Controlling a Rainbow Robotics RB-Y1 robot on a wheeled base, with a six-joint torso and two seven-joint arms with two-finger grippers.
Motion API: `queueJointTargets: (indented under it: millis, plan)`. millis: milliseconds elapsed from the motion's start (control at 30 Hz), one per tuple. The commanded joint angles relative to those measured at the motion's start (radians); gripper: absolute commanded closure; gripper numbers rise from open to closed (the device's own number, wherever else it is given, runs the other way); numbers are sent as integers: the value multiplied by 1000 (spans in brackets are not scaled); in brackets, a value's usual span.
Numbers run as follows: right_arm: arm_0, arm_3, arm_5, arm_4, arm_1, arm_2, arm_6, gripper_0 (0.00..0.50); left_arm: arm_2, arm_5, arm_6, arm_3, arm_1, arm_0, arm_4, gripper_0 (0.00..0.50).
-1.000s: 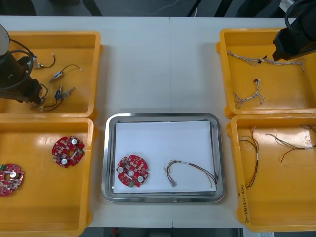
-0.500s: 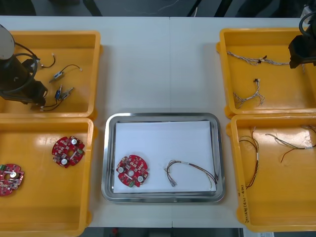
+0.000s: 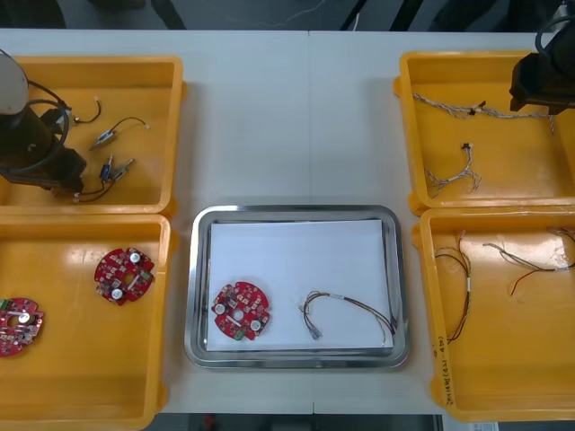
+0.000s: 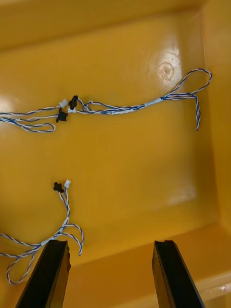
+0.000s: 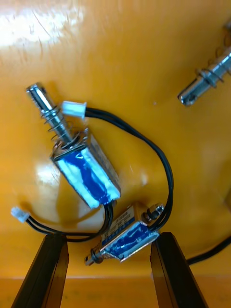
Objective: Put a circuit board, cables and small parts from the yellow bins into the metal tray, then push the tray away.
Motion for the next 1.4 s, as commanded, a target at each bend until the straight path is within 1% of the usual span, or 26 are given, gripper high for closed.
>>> queueJointTargets:
  millis: [33, 200, 233, 267, 300, 333, 367, 600, 867, 967, 1200, 1400]
  plan:
    - [-55, 42, -57, 34, 28, -36, -14, 0, -38, -20, -119, 7, -15, -46, 18, 0]
    - [-70, 101, -117, 44, 48, -50, -71, 0, -38, -20, -121, 8, -15, -46, 26, 0]
    - [-73, 106, -126, 47, 51, -50, -74, 0, -38, -20, -121, 8, -15, -46, 26, 15]
    - [-75, 115, -135, 54, 59, -50, -77, 0, -36, -18, -121, 7, -15, -46, 27, 97]
    - [-76, 123, -146, 62, 65, -50, -80, 0, -38, -20, -122, 7, -15, -46, 29, 229]
    - [-78, 131, -157, 68, 71, -53, -82, 0, -38, -18, -121, 8, -15, -46, 29, 416]
    - [-78, 134, -166, 71, 75, -59, -83, 0, -38, -18, -122, 8, -15, -46, 31, 500]
    - [-76, 209, -240, 91, 109, -89, -97, 0, -38, -17, -125, 7, -15, -46, 38, 500]
    - [-76, 295, -290, 108, 126, -112, -106, 0, -19, -9, -135, 4, -15, -46, 43, 500]
    - [-75, 324, -316, 108, 131, -116, -116, 0, 21, 22, -136, -13, -15, -48, 31, 500]
    - [-73, 328, -359, 108, 151, -115, -140, 0, 94, 131, -155, -44, -2, -74, 8, 500]
    - [-73, 328, -385, 110, 157, -113, -145, 0, 120, 149, -176, -67, 4, -75, -8, 500]
